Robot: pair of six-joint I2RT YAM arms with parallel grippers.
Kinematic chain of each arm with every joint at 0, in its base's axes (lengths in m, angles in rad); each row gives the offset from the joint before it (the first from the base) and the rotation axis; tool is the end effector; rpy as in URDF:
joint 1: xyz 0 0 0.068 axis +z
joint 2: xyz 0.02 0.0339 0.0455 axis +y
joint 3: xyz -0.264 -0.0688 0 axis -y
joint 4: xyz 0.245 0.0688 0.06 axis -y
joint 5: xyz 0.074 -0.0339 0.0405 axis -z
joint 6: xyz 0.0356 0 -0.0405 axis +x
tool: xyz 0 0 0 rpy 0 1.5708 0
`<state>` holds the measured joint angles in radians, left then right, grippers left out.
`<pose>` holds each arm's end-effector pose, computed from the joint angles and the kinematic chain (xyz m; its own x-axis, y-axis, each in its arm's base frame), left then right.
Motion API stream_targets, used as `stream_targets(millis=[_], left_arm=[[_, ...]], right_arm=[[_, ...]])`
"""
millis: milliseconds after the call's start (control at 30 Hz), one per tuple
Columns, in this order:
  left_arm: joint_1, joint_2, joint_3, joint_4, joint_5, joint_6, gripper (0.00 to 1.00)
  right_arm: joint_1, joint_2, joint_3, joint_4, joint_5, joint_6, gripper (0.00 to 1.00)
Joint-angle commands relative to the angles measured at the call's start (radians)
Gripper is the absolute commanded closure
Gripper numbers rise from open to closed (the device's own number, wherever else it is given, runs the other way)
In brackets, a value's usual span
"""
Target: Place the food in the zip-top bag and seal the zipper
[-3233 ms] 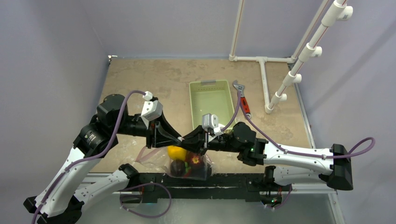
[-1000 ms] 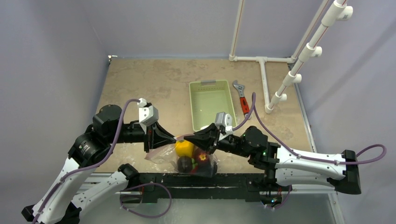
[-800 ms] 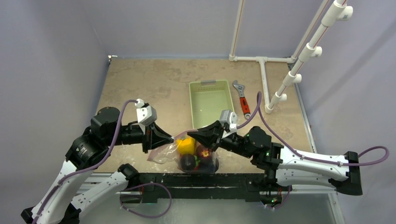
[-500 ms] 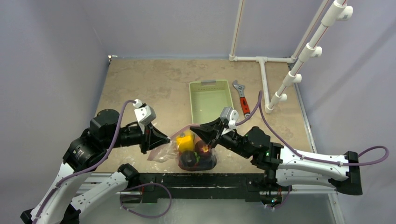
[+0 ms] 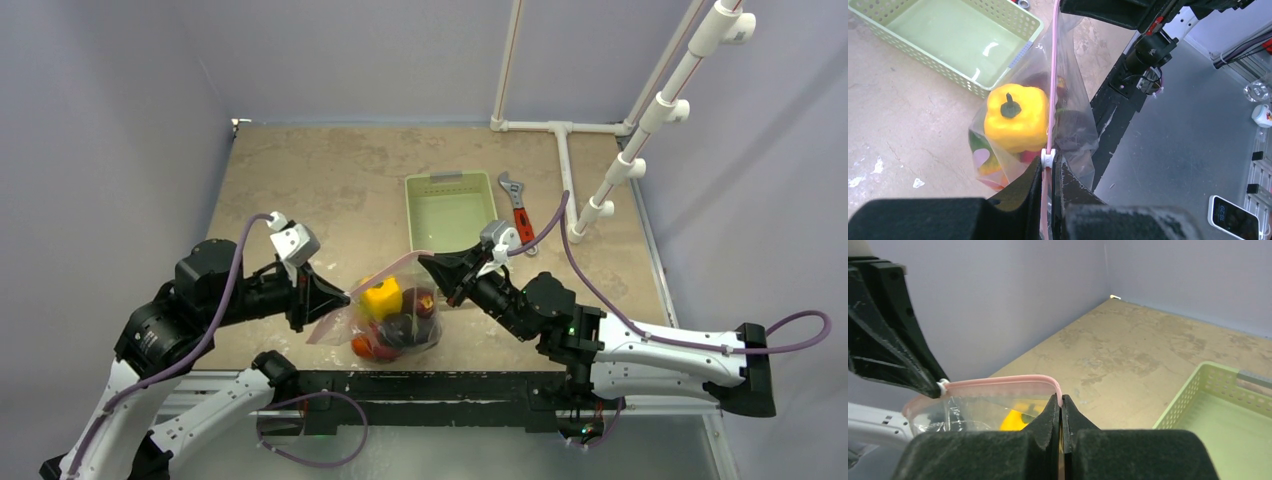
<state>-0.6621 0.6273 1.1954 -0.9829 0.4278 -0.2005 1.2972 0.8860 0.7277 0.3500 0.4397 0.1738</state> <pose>0.0523 -0.0595 0.4080 -0.4825 0.1464 -0.8636 0.7783 0.5238 -0.3461 0.0710 0.1968 0.3588 -0.0804 0.2925 -0.9529 -0.7558 0.6054 0.2496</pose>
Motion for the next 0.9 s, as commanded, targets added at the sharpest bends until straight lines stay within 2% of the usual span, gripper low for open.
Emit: stream_targets(millis=[0,867], left_arm=[[0.001,-0.037,0.058,-0.103,-0.042,-0.043,1.00],[0.001,-0.063,0.127,-0.158,-0.104,-0.072,1.00]], right_arm=[[-0.015,-0.023,0.042,0.040,0.198,0.015,1.00],[-0.016,-0.035,0.067,-0.075,0.306,0.110,1.00]])
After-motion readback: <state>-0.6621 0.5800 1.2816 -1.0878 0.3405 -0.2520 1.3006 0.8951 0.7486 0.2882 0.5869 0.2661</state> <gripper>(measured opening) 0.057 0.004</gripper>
